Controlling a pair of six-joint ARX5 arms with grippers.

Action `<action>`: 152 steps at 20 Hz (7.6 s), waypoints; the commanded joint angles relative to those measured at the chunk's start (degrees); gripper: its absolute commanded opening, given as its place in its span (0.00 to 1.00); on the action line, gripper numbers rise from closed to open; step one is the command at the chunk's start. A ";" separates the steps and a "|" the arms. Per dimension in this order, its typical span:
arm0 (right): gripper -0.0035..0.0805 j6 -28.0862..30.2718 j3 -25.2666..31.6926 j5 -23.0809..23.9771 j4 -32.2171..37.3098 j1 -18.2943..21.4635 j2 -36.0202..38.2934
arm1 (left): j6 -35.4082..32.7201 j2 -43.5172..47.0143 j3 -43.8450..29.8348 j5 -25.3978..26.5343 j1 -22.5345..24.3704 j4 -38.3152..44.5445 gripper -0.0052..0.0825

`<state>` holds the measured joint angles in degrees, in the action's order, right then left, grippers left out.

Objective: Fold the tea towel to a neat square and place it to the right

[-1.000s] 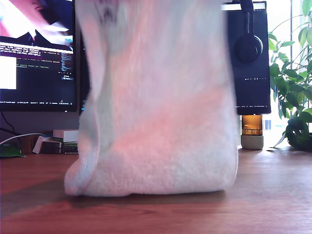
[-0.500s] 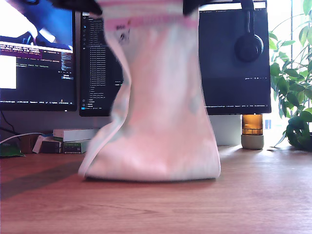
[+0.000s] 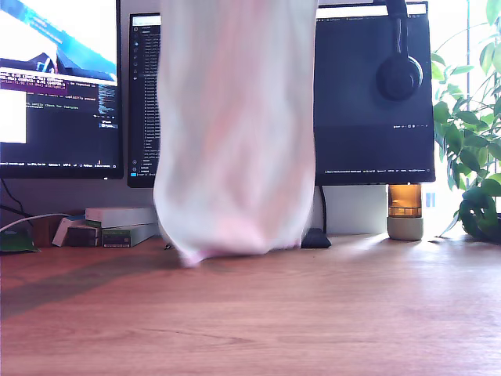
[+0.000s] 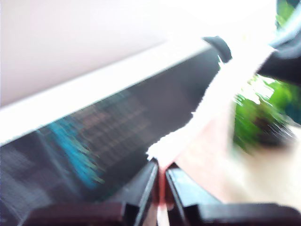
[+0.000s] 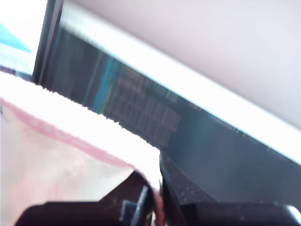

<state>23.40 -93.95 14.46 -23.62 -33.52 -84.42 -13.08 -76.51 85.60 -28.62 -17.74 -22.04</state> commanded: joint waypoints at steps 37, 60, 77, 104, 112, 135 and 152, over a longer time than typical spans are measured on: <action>0.03 -1.14 -5.14 -21.40 -15.39 0.68 -4.72 | -9.46 -0.35 -1.18 5.11 -1.88 -14.19 0.03; 0.03 -5.64 -10.88 -24.61 -45.94 -1.07 -4.94 | -12.02 -0.37 -0.26 -6.93 -1.81 -43.65 0.03; 0.03 -12.83 23.34 -26.53 -35.26 -4.00 7.48 | -4.20 13.35 -28.83 -3.96 -8.85 -34.36 0.03; 0.03 -26.53 41.81 -30.51 -49.88 -22.23 28.11 | 7.13 16.15 -36.52 -13.44 -34.64 -48.22 0.03; 0.03 -24.76 41.81 -25.11 -40.15 -22.21 27.61 | 5.22 16.15 -36.50 3.17 -33.99 -41.83 0.03; 0.03 -4.94 41.77 -24.59 -4.39 2.38 -0.33 | -7.13 3.76 -36.50 22.82 -17.33 -13.49 0.03; 0.03 -2.34 39.39 -21.29 -0.98 3.58 -3.89 | -9.92 -4.55 -36.50 23.15 -13.57 -5.16 0.03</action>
<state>20.93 -53.49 -7.79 -24.93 -30.46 -87.66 -22.72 -80.88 49.93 -5.91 -31.94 -27.51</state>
